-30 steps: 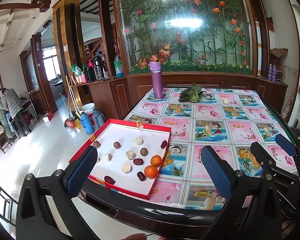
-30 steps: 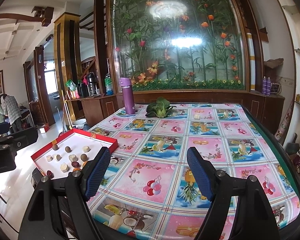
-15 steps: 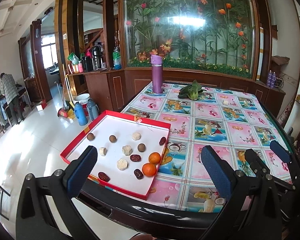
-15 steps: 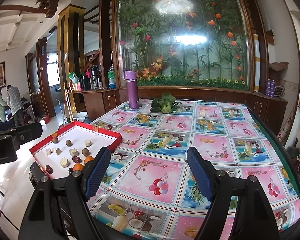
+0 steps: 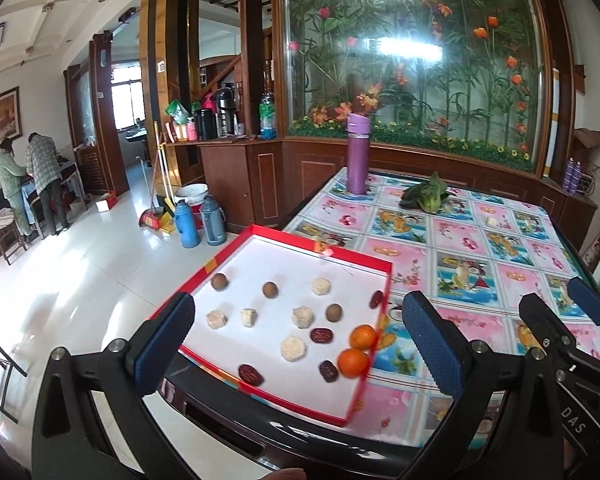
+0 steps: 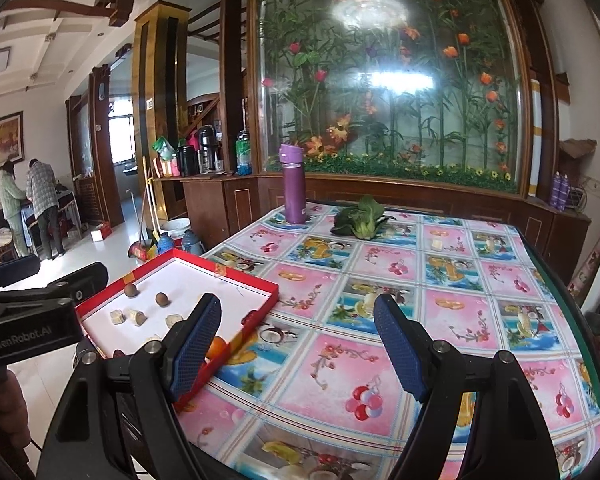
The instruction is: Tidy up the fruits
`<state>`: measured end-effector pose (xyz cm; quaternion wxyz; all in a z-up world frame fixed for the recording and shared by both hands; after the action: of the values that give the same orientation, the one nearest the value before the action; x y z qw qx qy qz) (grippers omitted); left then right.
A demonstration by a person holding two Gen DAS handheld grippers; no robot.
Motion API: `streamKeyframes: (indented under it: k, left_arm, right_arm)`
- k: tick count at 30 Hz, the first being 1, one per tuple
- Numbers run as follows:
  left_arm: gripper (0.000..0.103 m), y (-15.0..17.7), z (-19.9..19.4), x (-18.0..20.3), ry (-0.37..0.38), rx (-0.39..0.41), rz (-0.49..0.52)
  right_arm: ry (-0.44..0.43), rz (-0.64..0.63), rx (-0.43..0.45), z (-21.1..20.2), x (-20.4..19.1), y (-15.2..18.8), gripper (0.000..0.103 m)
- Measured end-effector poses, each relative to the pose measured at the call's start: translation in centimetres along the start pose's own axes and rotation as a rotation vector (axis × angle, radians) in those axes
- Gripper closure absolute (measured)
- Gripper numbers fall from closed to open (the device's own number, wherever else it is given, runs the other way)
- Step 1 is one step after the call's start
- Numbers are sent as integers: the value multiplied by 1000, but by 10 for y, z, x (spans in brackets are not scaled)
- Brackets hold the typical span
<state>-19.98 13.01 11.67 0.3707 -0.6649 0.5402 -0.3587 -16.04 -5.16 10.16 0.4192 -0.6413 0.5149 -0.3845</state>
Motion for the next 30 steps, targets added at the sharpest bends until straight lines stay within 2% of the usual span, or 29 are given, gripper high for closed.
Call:
streamKeyframes:
  k: [15,30]
  left_arm:
    - [0,-9,16,-37,-35,20,-51]
    - [0,-7,11,-71,-85,37,-77]
  right_arm:
    - [-39,-56,8,14,-35,-16,24]
    - [-117,-85,0,24,-73,-20,24]
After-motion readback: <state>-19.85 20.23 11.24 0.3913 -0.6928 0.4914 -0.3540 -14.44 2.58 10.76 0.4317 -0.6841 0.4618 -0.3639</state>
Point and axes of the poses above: each gripper's, at about its wrist camera, not at the fingertips, and z roughly the way its jaws point, x to its right, y to its underside, the point moved 5 cm from there along z, roughly the way its jaws point, and after that the axes turned 14 degrees about y, right-handed, at the moved point
